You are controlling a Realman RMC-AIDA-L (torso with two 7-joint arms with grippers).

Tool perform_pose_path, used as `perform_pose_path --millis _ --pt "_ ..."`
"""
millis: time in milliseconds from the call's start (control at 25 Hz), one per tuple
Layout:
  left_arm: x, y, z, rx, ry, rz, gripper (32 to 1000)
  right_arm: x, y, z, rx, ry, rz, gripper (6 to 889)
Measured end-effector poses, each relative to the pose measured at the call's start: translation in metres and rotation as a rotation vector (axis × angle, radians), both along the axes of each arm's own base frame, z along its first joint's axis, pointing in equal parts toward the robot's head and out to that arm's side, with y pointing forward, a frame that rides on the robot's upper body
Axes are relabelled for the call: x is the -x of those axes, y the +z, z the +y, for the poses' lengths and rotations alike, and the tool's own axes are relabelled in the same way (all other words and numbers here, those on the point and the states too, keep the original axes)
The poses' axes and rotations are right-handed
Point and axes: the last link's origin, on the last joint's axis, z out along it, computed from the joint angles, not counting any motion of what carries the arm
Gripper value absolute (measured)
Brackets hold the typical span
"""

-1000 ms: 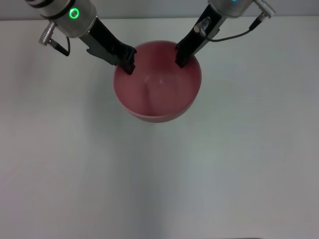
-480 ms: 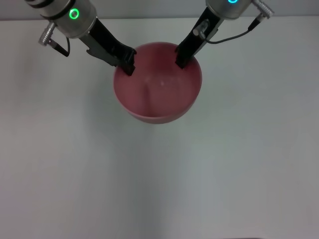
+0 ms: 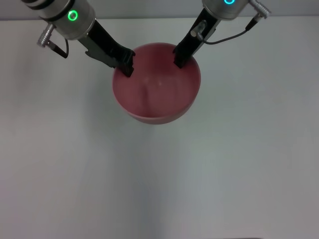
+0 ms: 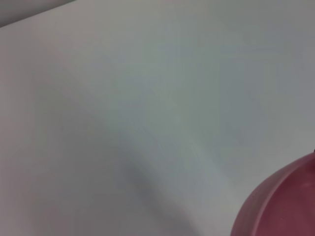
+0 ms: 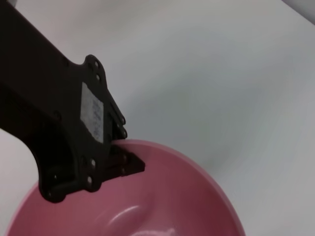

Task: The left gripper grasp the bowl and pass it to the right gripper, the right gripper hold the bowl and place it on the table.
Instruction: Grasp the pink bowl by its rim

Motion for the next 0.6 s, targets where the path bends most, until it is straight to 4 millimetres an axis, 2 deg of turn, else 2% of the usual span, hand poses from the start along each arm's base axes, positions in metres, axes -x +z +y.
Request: perform_pose_path --millis 600 --pt "-0.0032 0.0031 -0.0009 0.012 0.016 -0.008 42 -0.001 -0.0005 -0.0004 0.001 -0.004 -0.002 42"
